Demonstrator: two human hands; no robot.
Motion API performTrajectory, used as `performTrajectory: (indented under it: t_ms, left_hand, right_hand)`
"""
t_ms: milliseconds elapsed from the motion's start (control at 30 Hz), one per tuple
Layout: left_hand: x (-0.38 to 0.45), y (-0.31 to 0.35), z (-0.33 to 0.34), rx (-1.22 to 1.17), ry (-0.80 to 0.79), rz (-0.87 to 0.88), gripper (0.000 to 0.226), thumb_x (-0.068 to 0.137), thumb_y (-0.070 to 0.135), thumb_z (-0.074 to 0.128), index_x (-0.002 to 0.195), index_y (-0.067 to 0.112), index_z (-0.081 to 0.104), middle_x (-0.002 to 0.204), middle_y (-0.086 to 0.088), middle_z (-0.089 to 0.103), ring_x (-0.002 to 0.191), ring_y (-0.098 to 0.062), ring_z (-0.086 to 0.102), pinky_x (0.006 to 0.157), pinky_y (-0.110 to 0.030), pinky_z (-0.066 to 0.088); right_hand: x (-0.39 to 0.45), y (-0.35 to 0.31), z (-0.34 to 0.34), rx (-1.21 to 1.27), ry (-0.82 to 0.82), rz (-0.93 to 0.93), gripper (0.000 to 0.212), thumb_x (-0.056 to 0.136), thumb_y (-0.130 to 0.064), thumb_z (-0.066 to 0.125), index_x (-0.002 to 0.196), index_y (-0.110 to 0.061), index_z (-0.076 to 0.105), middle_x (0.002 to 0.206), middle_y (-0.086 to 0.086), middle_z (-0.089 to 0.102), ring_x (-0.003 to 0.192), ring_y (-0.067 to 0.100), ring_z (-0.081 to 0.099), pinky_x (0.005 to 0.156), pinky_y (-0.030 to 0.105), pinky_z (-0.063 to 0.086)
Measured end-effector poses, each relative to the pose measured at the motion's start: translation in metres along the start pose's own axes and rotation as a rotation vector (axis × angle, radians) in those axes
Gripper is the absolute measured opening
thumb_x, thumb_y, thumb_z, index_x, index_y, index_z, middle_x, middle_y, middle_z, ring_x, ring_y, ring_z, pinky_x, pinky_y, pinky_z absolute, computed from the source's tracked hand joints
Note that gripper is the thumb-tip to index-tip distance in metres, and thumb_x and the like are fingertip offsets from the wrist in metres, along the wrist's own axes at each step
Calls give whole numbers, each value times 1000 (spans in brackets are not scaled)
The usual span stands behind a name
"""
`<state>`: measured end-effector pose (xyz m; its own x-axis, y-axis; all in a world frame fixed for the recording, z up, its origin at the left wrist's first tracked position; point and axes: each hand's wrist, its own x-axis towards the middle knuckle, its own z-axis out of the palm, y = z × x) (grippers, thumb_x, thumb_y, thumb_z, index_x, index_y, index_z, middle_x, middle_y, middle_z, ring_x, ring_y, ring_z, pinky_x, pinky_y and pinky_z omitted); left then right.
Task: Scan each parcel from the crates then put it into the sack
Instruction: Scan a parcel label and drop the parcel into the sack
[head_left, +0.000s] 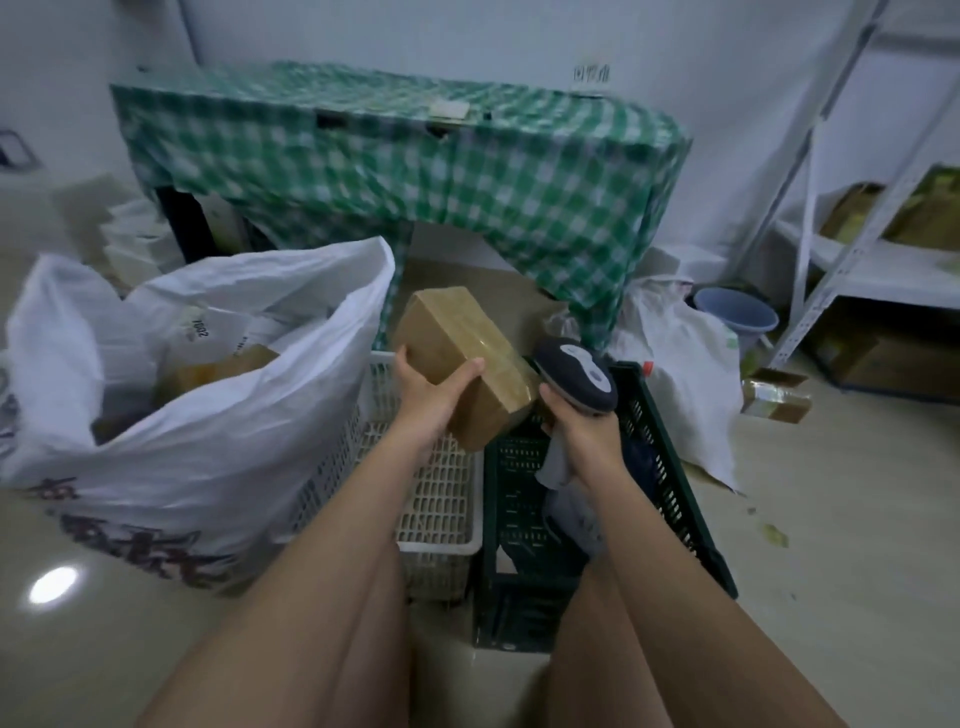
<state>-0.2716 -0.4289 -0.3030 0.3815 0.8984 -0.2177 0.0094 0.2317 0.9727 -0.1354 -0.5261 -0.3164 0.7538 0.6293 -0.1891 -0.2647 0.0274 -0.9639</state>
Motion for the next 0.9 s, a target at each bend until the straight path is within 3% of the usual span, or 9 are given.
performTrajectory:
  t_ms: [100,200,333,467,600,733,900]
  left_hand:
    - [-3,2,-4,-104,-18,-28,121,61,51,80,147,44,-4,151,0,27,131,-32,38,99,-63,41]
    - [-3,3,-4,-183,-39,-65,106,78,34,74,148,42,-5,148,-3,29,126,-32,41,96,-64,42]
    - [-8,6,1,-204,-46,-8,100,82,24,72,148,39,-2,150,-6,29,126,-30,43,102,-59,41]
    - [-7,2,-6,434,29,325,121,69,38,83,149,36,-8,155,1,13,139,-22,24,115,-48,27]
    - [-6,-19,-12,1139,-140,628,133,68,40,82,147,32,-25,153,-5,14,136,-25,28,112,-43,29]
    - [-1,-55,-8,1461,-206,770,126,75,39,76,147,23,-27,152,-7,17,136,-27,29,111,-47,30]
    - [3,-101,-4,1725,-221,727,122,80,28,73,146,17,-29,154,-10,20,139,-29,27,108,-50,28]
  right_hand:
    - [-5,-5,2,34,-18,-23,52,82,-15,76,129,-11,56,112,2,64,96,17,61,81,34,56]
    - [-6,-11,1,35,-12,-41,49,82,-17,76,127,-13,58,105,-3,64,96,15,61,79,34,55]
    - [-6,-18,-2,60,-19,-59,39,82,-14,76,117,-16,60,106,-1,64,101,19,61,74,31,56]
    - [1,-17,-14,35,26,-75,38,81,-14,76,114,-18,59,116,9,66,105,24,63,69,28,54]
    - [10,-6,-21,65,25,-17,51,80,-17,78,126,-11,57,119,10,65,108,24,62,76,31,57]
    - [15,22,-22,14,57,65,74,70,-31,85,133,-11,54,126,8,63,112,25,60,97,46,51]
    - [14,65,-24,-59,82,129,79,74,-31,83,141,-14,43,135,2,53,121,23,52,103,45,46]
